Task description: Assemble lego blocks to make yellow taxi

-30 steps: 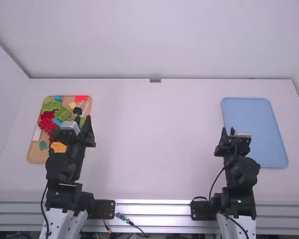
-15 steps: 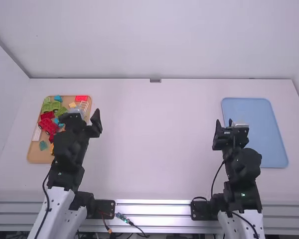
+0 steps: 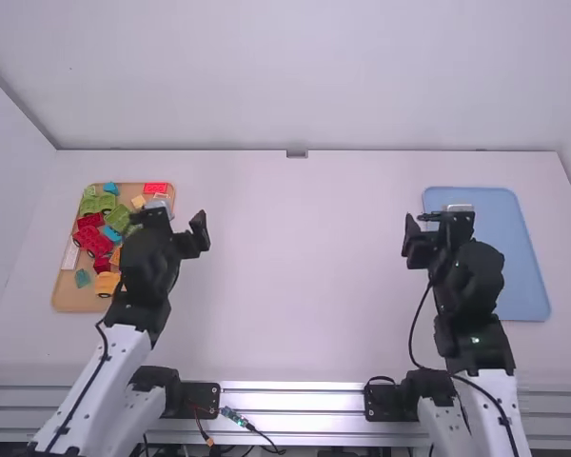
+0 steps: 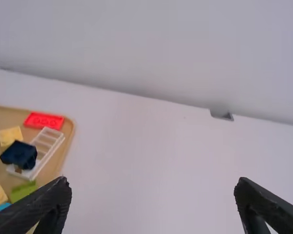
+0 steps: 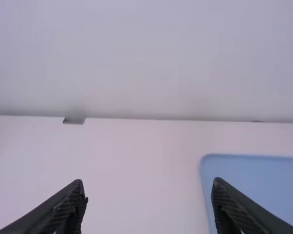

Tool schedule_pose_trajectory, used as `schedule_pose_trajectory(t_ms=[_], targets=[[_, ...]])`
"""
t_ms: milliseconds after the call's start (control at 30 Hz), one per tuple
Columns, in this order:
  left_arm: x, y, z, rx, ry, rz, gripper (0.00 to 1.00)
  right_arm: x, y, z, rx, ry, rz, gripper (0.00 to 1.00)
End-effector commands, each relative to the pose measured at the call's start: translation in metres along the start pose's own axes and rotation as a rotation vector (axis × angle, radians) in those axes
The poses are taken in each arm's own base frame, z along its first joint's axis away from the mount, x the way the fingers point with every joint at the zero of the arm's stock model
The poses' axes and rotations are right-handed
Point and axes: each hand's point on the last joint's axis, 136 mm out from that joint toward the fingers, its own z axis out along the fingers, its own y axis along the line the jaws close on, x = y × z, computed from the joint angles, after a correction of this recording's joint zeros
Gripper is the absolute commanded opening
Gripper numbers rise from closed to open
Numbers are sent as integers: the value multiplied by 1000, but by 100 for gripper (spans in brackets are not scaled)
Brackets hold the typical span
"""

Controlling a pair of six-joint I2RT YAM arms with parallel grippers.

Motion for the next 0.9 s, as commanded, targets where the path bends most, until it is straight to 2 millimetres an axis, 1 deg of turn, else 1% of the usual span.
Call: schedule_pose_trajectory(t_ms=[0,67,167,233,267,333,367,433,467,500,667,800,867], targets=[[4,1,4,-12,24,-47,91,-19,1,0,-2,-7,-21,71],[13,6,7,-39,55,-65,93,-23,0,4,-2,8,-28,74],[30,18,13,-109,117,-103,98,-46,-1,13,-1,-18,-25,81],[25,21,13,-132,114,-123,97,-54,-1,18,0,-22,-13,84],[21,23,12,-146,108,-135,98,-53,-1,22,-1,-12,-4,86],[13,26,12,-180,100,-165,99,-45,-1,34,-3,16,9,91],[13,27,12,-186,100,-169,99,-43,-1,36,-3,24,8,91],[10,29,14,-208,110,-196,99,-34,-1,45,-3,60,7,95],[8,28,16,-216,123,-221,99,-26,0,52,-5,90,6,98],[7,28,17,-218,126,-231,99,-22,0,55,-5,101,6,99],[-9,21,16,-215,134,-311,99,1,0,74,-6,182,8,99],[-22,10,14,-175,150,-349,99,14,0,88,-9,221,9,99],[-27,3,12,-147,168,-358,99,25,1,95,-9,252,9,99]])
